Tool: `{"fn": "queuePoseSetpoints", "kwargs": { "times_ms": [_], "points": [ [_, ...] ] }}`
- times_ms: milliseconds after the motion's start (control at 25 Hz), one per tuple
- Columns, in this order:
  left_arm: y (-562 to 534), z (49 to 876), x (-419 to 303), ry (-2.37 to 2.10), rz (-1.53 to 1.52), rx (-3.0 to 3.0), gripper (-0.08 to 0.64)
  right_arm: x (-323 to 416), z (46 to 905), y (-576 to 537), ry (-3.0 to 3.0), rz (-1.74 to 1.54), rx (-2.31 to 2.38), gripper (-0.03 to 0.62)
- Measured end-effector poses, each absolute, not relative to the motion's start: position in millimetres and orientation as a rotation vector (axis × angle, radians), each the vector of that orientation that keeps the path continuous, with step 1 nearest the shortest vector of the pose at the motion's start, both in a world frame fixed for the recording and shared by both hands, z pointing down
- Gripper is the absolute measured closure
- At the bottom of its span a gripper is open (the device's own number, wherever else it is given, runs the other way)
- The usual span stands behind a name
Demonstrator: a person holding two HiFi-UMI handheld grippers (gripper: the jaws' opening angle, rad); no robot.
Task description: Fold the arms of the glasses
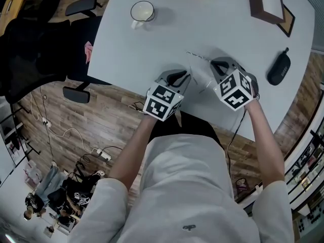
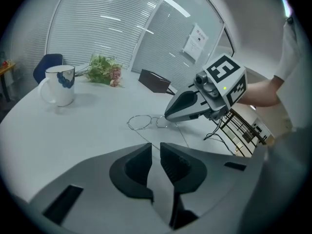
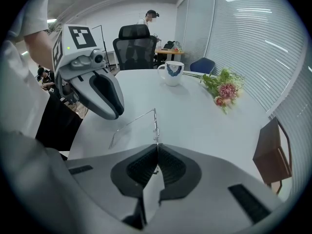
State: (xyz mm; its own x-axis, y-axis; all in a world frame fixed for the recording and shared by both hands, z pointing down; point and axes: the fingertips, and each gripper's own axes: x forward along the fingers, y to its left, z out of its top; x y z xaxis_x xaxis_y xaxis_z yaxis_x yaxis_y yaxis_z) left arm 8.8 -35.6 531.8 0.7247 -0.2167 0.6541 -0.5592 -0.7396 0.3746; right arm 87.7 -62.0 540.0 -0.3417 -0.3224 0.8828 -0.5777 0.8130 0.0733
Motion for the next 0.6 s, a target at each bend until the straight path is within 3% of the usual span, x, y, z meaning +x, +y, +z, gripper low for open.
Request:
{"fn": "queuePoseSetpoints", "kwargs": {
  "times_ms": [600],
  "points": [
    [-20,556,26,-0.472,0.836,2.306,0.506,84,540,-53,-1.955,0.361,0.710,0.581]
  ]
}}
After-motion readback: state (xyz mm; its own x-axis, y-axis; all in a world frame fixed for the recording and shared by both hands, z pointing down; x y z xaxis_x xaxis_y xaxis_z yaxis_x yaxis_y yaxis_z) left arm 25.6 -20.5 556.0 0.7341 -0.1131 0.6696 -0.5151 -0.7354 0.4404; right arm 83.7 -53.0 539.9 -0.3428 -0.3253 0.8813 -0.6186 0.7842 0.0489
